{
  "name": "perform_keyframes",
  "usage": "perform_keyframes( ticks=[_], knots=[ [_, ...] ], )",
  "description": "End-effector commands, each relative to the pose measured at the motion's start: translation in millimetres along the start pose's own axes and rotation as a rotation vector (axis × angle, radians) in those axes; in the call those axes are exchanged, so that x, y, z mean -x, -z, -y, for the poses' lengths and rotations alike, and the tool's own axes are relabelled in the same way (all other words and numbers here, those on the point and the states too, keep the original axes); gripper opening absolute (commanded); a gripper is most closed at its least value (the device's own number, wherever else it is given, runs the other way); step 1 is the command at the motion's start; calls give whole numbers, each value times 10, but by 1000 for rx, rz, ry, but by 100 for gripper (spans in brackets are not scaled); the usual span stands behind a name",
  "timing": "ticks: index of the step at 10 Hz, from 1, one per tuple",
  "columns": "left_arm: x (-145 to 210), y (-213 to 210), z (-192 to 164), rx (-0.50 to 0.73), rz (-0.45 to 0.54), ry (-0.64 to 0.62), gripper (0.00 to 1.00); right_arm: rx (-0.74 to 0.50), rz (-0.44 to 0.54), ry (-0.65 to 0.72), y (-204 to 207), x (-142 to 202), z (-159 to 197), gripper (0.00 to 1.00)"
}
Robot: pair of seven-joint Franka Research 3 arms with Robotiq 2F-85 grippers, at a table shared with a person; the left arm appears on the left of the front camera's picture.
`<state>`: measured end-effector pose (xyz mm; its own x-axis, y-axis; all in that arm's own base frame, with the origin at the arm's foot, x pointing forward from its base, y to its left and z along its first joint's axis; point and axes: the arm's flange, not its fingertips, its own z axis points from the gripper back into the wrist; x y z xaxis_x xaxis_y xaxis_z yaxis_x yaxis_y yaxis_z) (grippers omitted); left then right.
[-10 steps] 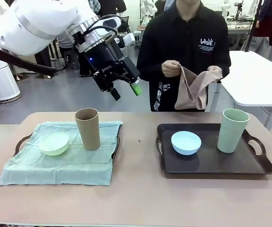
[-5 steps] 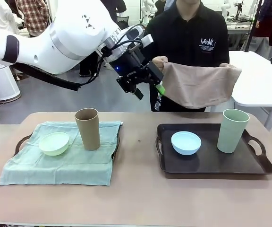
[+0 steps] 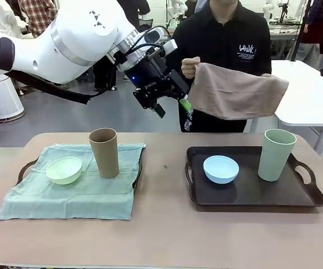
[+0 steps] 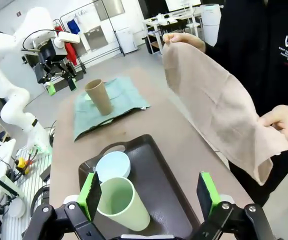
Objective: Set up a tray with a mat and arrange the tableware.
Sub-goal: Pick up the Picnic Bowl and Reusable plastic cup from the Handle tray in front of the human's position and hold them in the air.
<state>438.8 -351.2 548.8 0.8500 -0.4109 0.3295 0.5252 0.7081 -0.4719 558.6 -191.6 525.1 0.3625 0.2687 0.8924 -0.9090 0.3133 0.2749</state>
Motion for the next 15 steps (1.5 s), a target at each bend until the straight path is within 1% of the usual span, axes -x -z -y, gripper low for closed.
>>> perform_keyframes(
  ticks=[1, 2, 3, 5, 6, 7, 8, 9, 10, 11, 12, 13, 14, 15],
  knots=[
    [0, 1, -1, 0, 0, 0, 100, 1, 0, 0, -1, 0, 1, 100],
    [52, 141, -37, -79, 35, -38, 100, -51, -73, -61, 14, 174, 98, 100],
    [120, 220, -36, -112, 19, -9, 100, -125, -120, -179, -59, 362, 145, 100],
    [206, 366, 33, -129, 11, 31, 100, -186, -49, -337, -227, 719, 269, 100],
    [202, 464, 16, -138, 15, 27, 100, -216, -1, -371, -222, 869, 328, 100],
    [172, 571, -23, -134, 28, -1, 100, -249, 33, -374, -135, 1035, 369, 100],
    [190, 385, -17, -100, -3, 39, 100, -230, 105, -343, -35, 1147, 366, 100],
    [190, 385, -17, -100, -3, 39, 100, -194, -20, -355, -174, 1015, 265, 100],
    [190, 385, -17, -100, -3, 39, 100, -194, -20, -355, -174, 1015, 265, 100],
    [190, 385, -17, -100, -3, 39, 100, -214, 35, -356, -110, 1208, 347, 100],
    [184, 461, -29, -105, 6, 34, 100, -220, -74, -372, 81, 1253, 379, 100],
    [180, 672, -22, -121, -57, 11, 100, -214, -129, -399, 268, 1313, 405, 100],
    [115, 849, -13, -178, -101, -42, 100, -228, -147, -428, 441, 1371, 464, 100],
    [52, 970, 31, -250, -117, -80, 100, -232, -165, -437, 557, 1427, 512, 100]
  ],
)
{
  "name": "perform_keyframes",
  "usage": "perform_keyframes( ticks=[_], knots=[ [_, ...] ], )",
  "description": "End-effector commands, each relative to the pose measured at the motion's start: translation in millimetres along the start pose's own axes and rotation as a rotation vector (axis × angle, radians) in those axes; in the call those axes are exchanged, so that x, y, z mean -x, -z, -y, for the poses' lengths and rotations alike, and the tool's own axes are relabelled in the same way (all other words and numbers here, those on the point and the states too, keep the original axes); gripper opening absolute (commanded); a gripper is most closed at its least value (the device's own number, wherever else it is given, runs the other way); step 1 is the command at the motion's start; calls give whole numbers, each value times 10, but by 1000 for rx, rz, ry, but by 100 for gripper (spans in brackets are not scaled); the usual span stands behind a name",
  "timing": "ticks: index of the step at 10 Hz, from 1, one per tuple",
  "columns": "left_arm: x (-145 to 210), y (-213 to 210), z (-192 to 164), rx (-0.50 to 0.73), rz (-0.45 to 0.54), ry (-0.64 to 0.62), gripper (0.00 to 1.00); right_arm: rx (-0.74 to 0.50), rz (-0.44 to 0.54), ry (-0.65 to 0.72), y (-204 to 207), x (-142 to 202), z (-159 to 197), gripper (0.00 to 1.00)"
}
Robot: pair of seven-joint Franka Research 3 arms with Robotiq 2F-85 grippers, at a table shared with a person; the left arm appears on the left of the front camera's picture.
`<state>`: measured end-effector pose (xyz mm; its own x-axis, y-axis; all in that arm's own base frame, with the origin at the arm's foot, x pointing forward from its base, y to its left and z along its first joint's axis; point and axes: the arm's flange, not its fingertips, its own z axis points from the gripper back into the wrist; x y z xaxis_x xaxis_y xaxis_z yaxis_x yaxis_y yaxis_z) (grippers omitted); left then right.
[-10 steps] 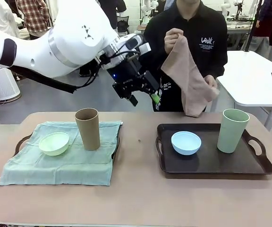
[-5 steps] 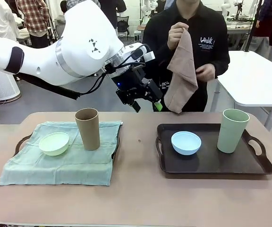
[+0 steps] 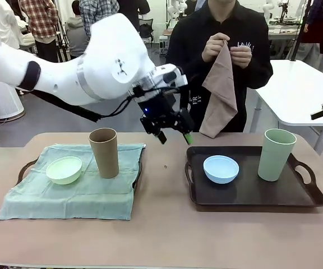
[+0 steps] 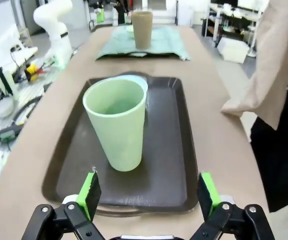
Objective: Set up a tray with a mat and arrange the tableware.
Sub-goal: Pick up the Picnic Bowl and Reusable plastic cup from the Handle tray in front of the human's position and hold them in the air.
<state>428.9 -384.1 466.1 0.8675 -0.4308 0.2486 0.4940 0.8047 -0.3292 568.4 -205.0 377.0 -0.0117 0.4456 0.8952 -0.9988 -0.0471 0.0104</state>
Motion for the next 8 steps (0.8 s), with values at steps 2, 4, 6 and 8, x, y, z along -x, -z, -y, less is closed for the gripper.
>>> perform_keyframes(
  ticks=[2, 4, 6, 8],
  knots=[
    [-321, 175, 360, -204, -56, -98, 100, -40, -25, -60, 283, 136, 34, 100],
    [-437, 323, 544, -287, -62, -115, 100, -109, -16, -7, 428, 255, 59, 100],
    [-545, 525, 588, -318, -73, -138, 100, -154, -11, 52, 547, 318, -16, 100],
    [-661, 688, 571, -338, -69, -167, 100, -195, 5, 55, 647, 315, -194, 100]
  ],
)
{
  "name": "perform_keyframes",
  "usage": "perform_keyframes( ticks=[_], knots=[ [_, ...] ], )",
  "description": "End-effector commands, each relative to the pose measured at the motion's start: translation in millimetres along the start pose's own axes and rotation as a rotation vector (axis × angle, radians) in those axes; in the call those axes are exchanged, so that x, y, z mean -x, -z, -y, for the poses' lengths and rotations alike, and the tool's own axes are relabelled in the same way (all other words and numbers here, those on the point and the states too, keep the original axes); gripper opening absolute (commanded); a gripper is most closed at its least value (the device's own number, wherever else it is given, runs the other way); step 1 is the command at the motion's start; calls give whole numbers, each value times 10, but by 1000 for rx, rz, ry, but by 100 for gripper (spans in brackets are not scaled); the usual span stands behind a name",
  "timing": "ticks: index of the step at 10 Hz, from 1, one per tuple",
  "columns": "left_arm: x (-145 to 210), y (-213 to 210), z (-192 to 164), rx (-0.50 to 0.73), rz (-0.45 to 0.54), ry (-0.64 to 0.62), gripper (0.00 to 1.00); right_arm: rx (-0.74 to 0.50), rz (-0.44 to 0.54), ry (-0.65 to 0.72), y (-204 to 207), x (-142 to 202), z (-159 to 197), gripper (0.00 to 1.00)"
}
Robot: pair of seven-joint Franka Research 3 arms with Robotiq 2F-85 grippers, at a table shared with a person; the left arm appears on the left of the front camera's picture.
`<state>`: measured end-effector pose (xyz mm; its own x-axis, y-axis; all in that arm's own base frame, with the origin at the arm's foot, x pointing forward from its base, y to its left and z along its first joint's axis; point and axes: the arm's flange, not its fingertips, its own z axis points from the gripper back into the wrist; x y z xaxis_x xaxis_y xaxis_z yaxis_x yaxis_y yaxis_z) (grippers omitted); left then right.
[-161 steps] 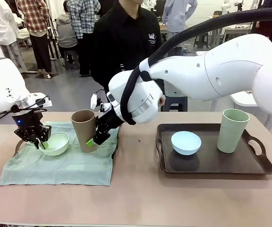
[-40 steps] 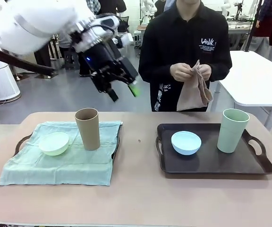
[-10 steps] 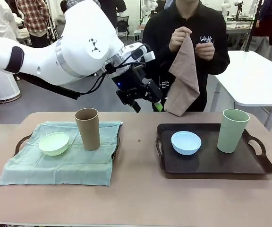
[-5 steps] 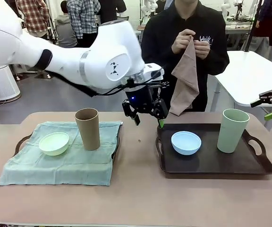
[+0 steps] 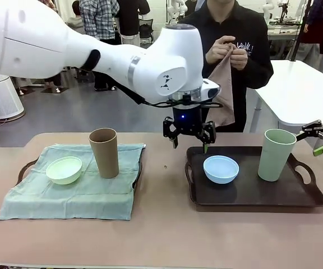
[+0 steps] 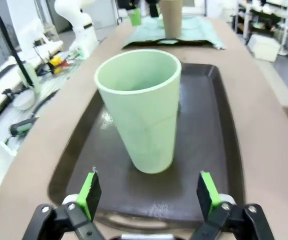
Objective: Set up a tray with a mat and arrange the tableware.
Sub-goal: Pick up the Picnic Bowl and Reusable plastic cup from the Handle tray in front of the human's position and hold them in the air.
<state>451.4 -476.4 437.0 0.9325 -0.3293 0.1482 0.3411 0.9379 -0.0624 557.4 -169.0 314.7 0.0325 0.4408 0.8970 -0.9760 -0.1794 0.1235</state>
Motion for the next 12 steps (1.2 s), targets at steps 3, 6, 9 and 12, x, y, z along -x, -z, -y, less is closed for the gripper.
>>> perform_keyframes(
  ticks=[3, 6, 9, 12],
  knots=[
    [-77, 95, 10, -1, -4, -13, 100, 8, 54, 18, 214, -132, -390, 100],
    [-77, 95, 10, -1, -4, -13, 100, -34, 38, 27, 153, -24, -237, 100],
    [-144, 115, 107, -62, 72, 2, 100, -27, -67, 7, 674, -75, -44, 100],
    [-137, 64, 81, -34, 124, 52, 100, -8, -52, 3, 747, -68, 23, 100]
  ],
)
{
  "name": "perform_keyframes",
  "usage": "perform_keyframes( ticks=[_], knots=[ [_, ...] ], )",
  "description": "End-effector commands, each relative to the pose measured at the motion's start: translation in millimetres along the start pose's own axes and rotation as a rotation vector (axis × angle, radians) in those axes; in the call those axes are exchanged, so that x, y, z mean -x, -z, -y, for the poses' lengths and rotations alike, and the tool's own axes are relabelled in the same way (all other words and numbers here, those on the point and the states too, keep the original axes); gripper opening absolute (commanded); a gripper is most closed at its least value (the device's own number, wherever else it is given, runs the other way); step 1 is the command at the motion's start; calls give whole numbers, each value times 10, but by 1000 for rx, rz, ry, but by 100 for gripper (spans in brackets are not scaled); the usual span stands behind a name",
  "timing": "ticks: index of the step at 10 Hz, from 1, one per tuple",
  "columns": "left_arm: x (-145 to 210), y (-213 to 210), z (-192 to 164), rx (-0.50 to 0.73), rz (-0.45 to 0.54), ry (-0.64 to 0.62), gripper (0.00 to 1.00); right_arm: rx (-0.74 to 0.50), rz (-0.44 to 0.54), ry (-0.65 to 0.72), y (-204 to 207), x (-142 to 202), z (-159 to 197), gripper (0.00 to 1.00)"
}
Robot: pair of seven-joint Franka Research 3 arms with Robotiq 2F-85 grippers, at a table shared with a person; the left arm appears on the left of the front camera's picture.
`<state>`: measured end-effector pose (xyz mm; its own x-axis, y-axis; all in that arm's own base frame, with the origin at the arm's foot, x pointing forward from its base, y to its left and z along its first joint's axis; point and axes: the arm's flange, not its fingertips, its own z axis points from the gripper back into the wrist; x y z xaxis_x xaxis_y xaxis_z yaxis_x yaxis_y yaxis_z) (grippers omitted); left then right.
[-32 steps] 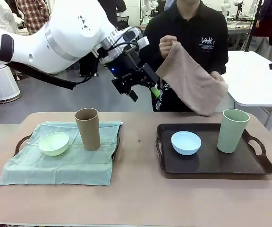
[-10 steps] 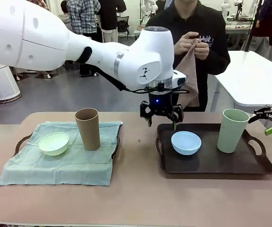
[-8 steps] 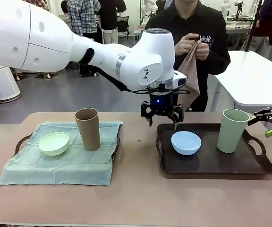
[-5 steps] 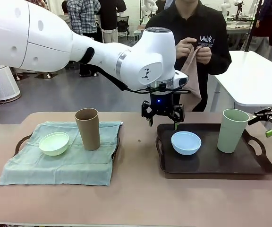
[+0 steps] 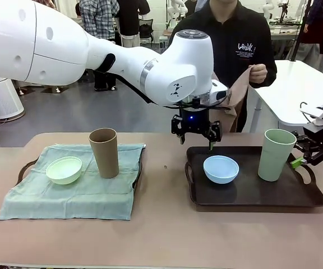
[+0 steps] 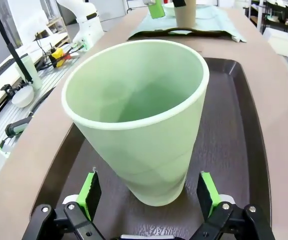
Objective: Set up a tray with a mat and arrange the tableware.
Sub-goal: Pick up the Picnic Bowl and Reusable plastic cup from the Handle tray in front of the human's position and hold them in the air.
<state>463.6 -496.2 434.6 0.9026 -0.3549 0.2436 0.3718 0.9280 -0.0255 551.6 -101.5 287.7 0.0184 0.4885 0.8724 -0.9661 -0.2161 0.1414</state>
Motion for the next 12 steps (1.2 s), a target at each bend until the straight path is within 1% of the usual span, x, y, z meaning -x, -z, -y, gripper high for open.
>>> perform_keyframes(
  ticks=[1, 4, 5, 6, 9, 11, 12],
  knots=[
    [64, 18, -43, -1, 27, 18, 100, 31, 1, 3, 55, -2, -82, 100],
    [-25, 149, 21, -42, 7, -7, 100, 10, 16, -4, 158, 6, -30, 100],
    [-59, 214, 56, -61, -2, -14, 100, 29, 29, -65, 176, -17, -11, 100],
    [-82, 277, 106, -69, -20, -16, 100, 24, 42, -98, 191, -42, 12, 100],
    [-153, 483, 196, -77, -67, -45, 100, 3, 51, -95, 223, -43, 69, 100],
    [-162, 597, 252, -86, -89, -39, 100, 3, 62, -113, 231, -47, 91, 100],
    [-169, 643, 244, -94, -97, -45, 100, -10, 64, -101, 261, -38, 106, 100]
  ],
)
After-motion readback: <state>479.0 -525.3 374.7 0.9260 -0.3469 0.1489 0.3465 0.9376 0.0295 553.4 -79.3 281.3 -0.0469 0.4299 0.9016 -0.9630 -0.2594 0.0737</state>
